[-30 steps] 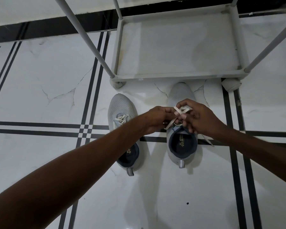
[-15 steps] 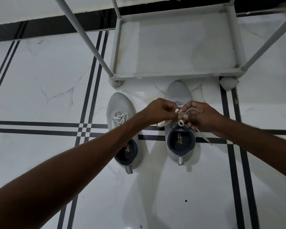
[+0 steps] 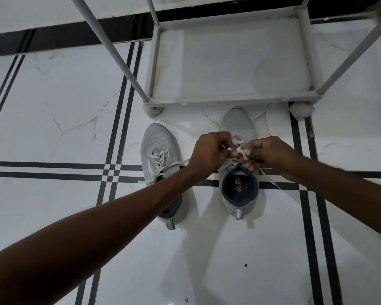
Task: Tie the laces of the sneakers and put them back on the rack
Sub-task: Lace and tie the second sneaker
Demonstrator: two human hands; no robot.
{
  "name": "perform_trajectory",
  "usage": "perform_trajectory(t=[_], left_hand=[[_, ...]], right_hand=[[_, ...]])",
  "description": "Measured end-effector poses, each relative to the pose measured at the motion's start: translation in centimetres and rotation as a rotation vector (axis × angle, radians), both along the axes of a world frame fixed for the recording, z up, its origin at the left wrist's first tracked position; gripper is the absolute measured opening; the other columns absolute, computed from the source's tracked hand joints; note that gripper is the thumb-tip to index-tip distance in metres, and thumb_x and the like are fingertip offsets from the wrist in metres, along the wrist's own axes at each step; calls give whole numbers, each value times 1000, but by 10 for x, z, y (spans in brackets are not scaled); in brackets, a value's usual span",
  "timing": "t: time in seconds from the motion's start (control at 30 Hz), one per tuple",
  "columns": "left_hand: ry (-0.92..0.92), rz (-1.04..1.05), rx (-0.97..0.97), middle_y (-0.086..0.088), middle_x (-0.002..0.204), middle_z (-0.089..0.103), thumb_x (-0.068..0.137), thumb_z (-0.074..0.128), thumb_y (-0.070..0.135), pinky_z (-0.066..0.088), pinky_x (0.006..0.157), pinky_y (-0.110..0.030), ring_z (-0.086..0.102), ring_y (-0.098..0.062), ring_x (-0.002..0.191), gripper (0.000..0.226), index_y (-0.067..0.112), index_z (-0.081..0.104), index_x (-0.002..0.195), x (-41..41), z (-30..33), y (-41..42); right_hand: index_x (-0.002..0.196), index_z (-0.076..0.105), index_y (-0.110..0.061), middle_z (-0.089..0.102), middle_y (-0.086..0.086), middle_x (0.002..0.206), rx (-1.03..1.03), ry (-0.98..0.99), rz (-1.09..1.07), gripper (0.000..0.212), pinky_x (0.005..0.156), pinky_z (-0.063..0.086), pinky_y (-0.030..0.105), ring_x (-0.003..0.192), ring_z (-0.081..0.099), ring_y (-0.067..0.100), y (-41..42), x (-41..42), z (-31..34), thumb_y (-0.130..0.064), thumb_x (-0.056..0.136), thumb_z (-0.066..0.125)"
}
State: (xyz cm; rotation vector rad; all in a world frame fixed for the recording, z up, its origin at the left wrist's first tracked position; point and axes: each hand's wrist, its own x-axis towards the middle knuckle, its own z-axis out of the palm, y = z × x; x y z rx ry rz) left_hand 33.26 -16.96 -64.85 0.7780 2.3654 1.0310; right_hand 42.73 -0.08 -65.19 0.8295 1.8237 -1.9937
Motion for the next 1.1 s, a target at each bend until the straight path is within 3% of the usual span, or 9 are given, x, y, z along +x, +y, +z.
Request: perform_trajectory(t=[0.17,0.33,0.53,0.6,0.7,0.8,0.9,0.97,1.1], left_hand=[[-175,12,-110,-4,66,66,80,81,17,40,51,-22,54,-14,57,21,17,63,69,-6,-16,-54],[-588,106,26,-5,75,65,89,74,18,50,59,-21,60,-7,66,14,10,68,79,-19,-13,-61],[-841,147,144,0,105,75,98,58,42,46,78,-26,61,-14,95,44,2,71,110,-21,4,-34],[-934,138,198,-4,113,76,100,52,43,45,76,-27,63,-16,91,42,6,72,106,-18,7,-22],[-1059,178,231,-4,86,75,105,44,36,37,52,-20,52,-11,62,33,17,64,86,-15,8,-12],[-1095,169,209,1,67,53,106,43,34,27,44,-17,37,-8,52,35,17,53,78,-12,-3,-14],[-1098,134,190,0,59,36,107,42,33,22,40,-17,28,-7,45,41,16,43,69,-6,-14,-20],[-1016,126,139,0,55,31,105,45,32,21,37,-17,26,-7,41,44,16,40,65,-6,-19,-29],[-822,262,42,3,51,38,101,55,36,24,39,-17,31,-8,40,44,19,43,62,-19,-26,-57]], right_hand=[[79,75,-10,72,8,61,639,59,77,17,49,58,28,46,68,17,20,17,-18,2,88,66],[76,76,-16,71,2,56,739,67,199,15,49,55,30,43,65,17,21,17,-18,-18,89,70],[92,71,0,75,20,97,115,-2,-124,21,41,43,23,47,55,17,14,-1,-5,-21,92,66],[96,62,-1,72,23,101,-162,-82,-171,23,33,33,19,41,43,11,7,-8,-6,-23,94,61],[95,53,-7,61,14,91,-578,-138,-240,14,29,30,17,38,37,7,3,-18,-8,-20,98,51],[95,50,-12,49,3,68,-675,-184,-210,14,29,29,16,37,34,5,6,-22,-15,-20,103,42],[90,49,-12,36,-2,56,-543,-198,-143,17,26,21,17,32,26,4,7,-25,-27,-18,104,41],[88,57,-3,42,2,53,-232,-176,-106,21,28,21,17,31,27,5,18,-27,-30,-18,100,51],[84,68,-3,64,13,84,283,-126,-258,21,32,29,16,37,34,9,70,-22,-24,-22,93,65]])
